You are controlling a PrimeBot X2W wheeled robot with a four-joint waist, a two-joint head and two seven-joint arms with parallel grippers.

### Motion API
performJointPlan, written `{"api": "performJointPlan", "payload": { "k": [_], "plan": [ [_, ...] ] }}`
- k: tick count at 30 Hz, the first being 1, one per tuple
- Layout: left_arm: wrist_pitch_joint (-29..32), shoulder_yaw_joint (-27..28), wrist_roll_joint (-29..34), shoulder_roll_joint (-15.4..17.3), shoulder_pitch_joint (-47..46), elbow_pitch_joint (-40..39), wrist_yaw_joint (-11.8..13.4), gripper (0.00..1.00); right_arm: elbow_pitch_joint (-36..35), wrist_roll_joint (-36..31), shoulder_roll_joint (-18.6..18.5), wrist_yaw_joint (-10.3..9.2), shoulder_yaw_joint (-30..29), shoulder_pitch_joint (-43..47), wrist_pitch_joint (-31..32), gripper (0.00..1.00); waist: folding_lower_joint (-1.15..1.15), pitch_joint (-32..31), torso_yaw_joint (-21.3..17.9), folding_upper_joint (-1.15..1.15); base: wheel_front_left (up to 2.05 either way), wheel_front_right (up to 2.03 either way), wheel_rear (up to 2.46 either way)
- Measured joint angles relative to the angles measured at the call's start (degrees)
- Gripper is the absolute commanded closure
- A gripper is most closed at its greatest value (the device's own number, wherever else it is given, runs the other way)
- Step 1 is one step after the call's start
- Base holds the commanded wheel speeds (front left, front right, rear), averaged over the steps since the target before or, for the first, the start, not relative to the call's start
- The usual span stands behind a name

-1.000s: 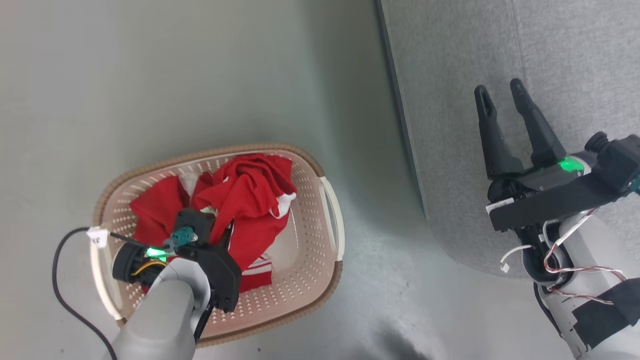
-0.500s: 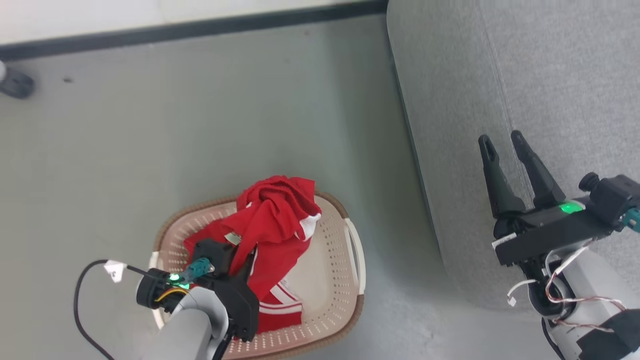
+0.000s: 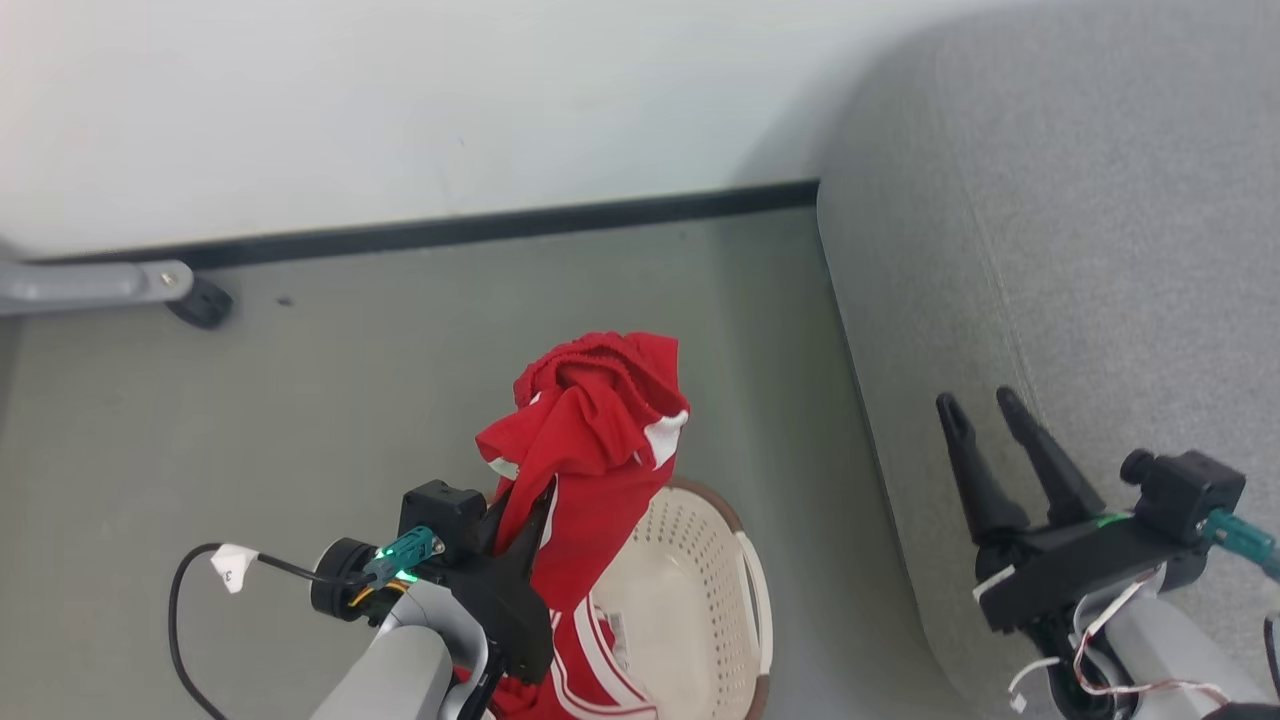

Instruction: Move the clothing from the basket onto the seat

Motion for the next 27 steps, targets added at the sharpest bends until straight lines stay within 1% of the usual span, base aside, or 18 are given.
{"api": "performJointPlan", "payload": {
  "k": [8, 13, 18, 21, 27],
  "plan": [
    [0.00, 0.49, -1.58, 1.18, 2.81, -6.05, 0.00, 1.00, 0.56, 0.74, 0.74, 0.00, 2.94, 4.48, 0.15, 0.00, 0.00, -7.04, 1.62, 0.00, 0.00, 0.00, 0.00],
    [0.00, -0.15, -3.20, 1.70, 4.32, -9.33, 0.00, 1.00, 1.18, 1.55, 1.00, 0.00, 4.74, 6.92, 0.16, 0.00, 0.00, -11.45, 2.33, 0.00, 0.00, 0.00, 0.00],
    [0.00, -0.65, -3.88, 2.52, 6.47, -13.23, -0.01, 1.00, -0.15, 1.93, 0.98, 0.00, 6.49, 10.35, 0.16, 0.00, -0.01, -15.48, 2.93, -0.01, 0.00, 0.00, 0.00],
    [0.00, -0.74, -4.27, 3.33, 7.45, -15.40, -0.01, 1.00, -1.43, 2.31, 0.86, 0.00, 7.54, 10.97, 0.16, 0.00, 0.00, -17.20, 3.25, -0.01, 0.00, 0.00, 0.00],
    [0.00, -2.23, -4.48, 3.78, 7.82, -19.22, -0.01, 1.00, -3.68, 4.15, -0.90, 0.00, 10.02, 11.26, 0.16, 0.00, 0.00, -18.67, 4.07, -0.01, 0.00, 0.00, 0.00]
  ]
}}
